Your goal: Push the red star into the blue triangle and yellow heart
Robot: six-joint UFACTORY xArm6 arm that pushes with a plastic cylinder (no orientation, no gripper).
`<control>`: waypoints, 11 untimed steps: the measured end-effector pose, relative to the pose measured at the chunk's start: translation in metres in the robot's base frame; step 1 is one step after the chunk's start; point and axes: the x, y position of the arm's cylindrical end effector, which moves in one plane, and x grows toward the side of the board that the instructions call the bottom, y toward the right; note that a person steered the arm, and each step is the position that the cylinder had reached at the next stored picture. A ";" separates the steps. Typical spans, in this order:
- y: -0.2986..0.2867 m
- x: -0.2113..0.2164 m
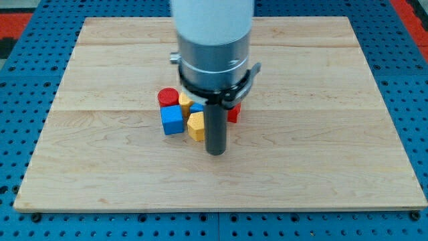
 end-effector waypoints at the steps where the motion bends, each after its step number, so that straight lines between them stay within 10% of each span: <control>1: -0.014 -0.031; 3: 0.106 -0.053; 8: 0.026 -0.172; 11: -0.026 -0.149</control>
